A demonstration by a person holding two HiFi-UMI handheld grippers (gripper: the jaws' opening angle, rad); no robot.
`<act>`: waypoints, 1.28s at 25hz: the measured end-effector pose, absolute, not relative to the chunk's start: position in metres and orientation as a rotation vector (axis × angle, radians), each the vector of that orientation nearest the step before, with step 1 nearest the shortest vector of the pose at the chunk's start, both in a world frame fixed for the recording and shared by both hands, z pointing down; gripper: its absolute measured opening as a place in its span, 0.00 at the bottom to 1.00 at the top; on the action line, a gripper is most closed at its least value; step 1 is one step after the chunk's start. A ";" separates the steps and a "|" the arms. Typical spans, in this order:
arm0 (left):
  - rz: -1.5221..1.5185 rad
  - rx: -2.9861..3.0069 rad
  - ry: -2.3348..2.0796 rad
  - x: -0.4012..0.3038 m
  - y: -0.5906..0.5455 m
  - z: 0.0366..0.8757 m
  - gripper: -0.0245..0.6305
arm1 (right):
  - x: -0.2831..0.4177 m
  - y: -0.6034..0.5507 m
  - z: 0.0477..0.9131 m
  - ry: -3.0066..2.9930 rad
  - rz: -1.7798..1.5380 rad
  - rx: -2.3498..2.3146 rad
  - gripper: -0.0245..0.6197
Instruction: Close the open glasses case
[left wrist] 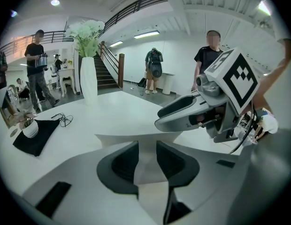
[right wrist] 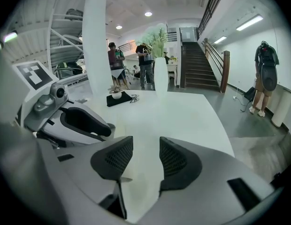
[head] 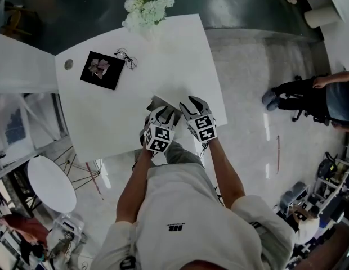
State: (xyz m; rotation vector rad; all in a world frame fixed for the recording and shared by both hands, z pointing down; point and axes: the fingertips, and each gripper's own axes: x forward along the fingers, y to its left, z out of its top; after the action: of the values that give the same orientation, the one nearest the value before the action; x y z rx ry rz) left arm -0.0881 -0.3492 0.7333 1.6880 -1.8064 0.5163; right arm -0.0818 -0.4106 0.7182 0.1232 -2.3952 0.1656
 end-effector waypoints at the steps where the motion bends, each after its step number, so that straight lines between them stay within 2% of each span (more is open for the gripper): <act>1: 0.514 1.691 -1.807 -0.088 -0.350 0.733 0.24 | -0.082 -0.409 0.718 -2.395 0.168 0.121 0.32; 32: 0.516 1.755 -1.728 -0.083 -0.310 0.737 0.24 | -0.072 -0.359 0.717 -2.361 0.159 0.176 0.32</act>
State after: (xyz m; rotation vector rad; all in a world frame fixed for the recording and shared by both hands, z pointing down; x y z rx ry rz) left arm -0.0833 -0.3102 0.7375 1.7555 -1.7277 0.5157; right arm -0.0720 -0.3588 0.7173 0.1761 -2.3610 0.1593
